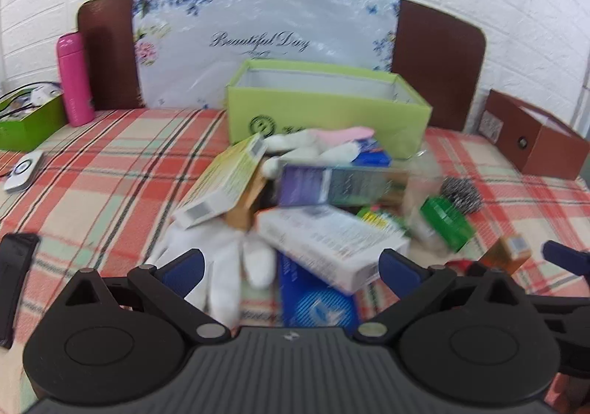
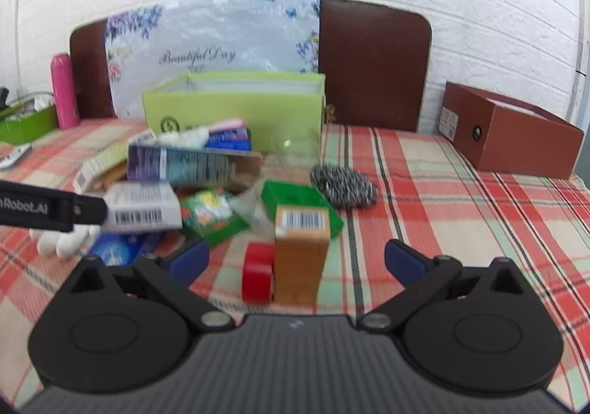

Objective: Organize objects
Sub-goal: 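Grasp the white medicine box with left tool while right grasps the gold box, then lift both held boxes up over the lime-green box, then lower both boxes into the lime-green box and open both tools, then grasp the blue medicine box with left tool while right grasps the red tape roll, then carry blue box and tape roll into the lime-green box and release both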

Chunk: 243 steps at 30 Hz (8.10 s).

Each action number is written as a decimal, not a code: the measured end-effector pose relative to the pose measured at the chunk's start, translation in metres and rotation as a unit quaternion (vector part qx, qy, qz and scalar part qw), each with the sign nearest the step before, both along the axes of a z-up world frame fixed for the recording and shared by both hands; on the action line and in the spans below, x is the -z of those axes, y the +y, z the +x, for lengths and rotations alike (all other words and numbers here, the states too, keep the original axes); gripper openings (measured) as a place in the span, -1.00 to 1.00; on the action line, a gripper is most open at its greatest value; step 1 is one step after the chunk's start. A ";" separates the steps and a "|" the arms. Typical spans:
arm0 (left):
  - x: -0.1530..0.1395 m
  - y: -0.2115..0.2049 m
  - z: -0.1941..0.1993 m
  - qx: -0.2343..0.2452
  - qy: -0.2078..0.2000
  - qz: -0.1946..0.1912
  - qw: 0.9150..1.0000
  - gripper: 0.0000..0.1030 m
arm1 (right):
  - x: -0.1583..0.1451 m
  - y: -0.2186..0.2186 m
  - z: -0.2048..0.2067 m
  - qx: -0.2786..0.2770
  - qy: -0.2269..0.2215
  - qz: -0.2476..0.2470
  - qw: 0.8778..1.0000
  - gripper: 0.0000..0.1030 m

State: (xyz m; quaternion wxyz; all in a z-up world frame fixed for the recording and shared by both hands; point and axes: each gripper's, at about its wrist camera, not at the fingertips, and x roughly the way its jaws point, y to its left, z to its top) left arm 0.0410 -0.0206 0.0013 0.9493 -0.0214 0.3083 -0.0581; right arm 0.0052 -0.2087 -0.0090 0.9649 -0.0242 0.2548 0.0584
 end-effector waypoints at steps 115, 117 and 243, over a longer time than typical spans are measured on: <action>-0.044 0.028 0.272 -0.001 -0.053 -0.067 0.996 0.81 | -0.027 0.069 0.305 -0.046 0.039 0.044 0.997 0.42; -0.048 0.032 0.266 0.010 -0.052 -0.078 0.996 0.81 | -0.036 0.065 0.298 -0.052 0.019 0.041 0.998 0.65; -0.068 0.020 0.103 0.111 -0.052 -0.074 0.990 0.20 | -0.075 0.005 0.099 -0.085 -0.049 0.064 0.993 -0.12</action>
